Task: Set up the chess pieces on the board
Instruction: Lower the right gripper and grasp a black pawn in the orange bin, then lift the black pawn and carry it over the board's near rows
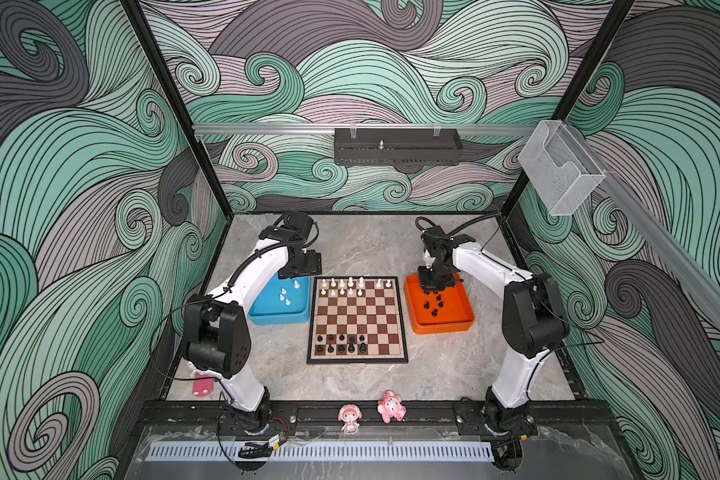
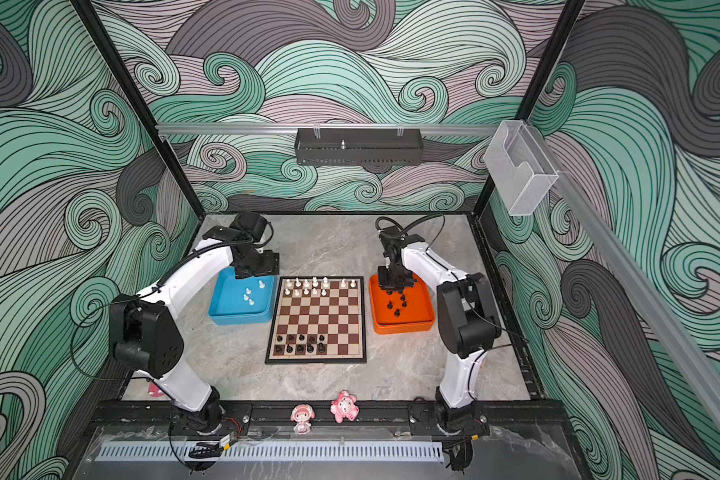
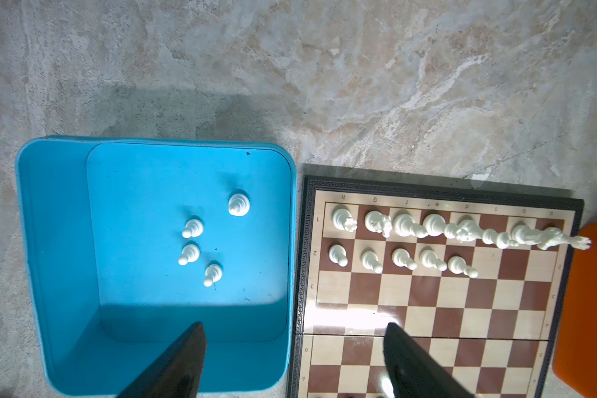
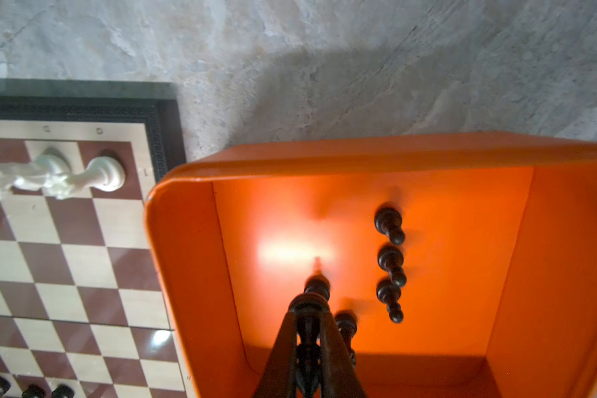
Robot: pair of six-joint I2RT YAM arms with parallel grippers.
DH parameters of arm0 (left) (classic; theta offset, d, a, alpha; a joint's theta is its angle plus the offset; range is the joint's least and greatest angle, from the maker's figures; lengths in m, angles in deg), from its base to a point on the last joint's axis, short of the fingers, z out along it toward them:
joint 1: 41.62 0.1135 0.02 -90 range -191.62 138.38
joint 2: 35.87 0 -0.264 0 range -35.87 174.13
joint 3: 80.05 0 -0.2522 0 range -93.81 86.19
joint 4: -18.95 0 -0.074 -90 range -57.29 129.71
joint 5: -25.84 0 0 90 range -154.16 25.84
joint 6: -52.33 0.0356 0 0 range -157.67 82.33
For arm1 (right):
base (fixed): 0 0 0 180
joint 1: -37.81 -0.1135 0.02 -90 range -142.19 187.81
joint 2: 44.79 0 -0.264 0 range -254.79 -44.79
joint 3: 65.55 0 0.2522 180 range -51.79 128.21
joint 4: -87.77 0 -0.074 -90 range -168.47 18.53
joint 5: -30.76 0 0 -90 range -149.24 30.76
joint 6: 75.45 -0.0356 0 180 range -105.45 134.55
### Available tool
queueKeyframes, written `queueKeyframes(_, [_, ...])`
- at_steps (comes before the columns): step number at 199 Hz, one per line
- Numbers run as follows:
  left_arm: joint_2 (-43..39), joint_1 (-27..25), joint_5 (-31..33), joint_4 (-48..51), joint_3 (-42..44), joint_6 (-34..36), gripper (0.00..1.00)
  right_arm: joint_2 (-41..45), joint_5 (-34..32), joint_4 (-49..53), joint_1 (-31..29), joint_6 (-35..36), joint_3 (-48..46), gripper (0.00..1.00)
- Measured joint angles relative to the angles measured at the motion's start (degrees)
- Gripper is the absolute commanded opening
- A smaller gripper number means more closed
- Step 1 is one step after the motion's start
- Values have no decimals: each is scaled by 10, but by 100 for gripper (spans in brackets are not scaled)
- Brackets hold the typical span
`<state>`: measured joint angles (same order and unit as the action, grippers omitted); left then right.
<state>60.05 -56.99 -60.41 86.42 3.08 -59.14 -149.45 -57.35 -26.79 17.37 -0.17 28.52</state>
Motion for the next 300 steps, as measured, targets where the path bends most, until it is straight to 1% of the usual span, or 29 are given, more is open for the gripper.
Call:
queueKeyframes(28, [0, 6, -2, 0, 0, 2, 83, 43, -12, 13, -38, 9, -1, 12])
queueKeyframes(71, [-2, 35, -15, 0, 0, 5, 83, 99, -26, 13, -144, 6, -14, 13])
queueKeyframes(103, [-16, 73, -34, -7, 12, 5, 83, 107, -32, 12, -208, -9, -23, 13])
queueKeyframes(150, [-35, 130, -83, -12, 47, 0, 83, 107, -35, -11, -293, -42, -53, 13])
queueKeyframes(169, [-43, 143, -101, -13, 63, -2, 83, 107, -38, -25, -312, -57, -74, 13])
queueKeyframes(198, [-52, 145, -119, -12, 74, -4, 83, 107, -48, -44, -336, -81, -104, 13])
queueKeyframes(254, [-65, 146, -130, -8, 95, -3, 83, 89, -55, -71, -378, -117, -132, 13])
queueKeyframes(300, [-67, 146, -133, -8, 96, -2, 83, 80, -59, -74, -395, -135, -136, 13])
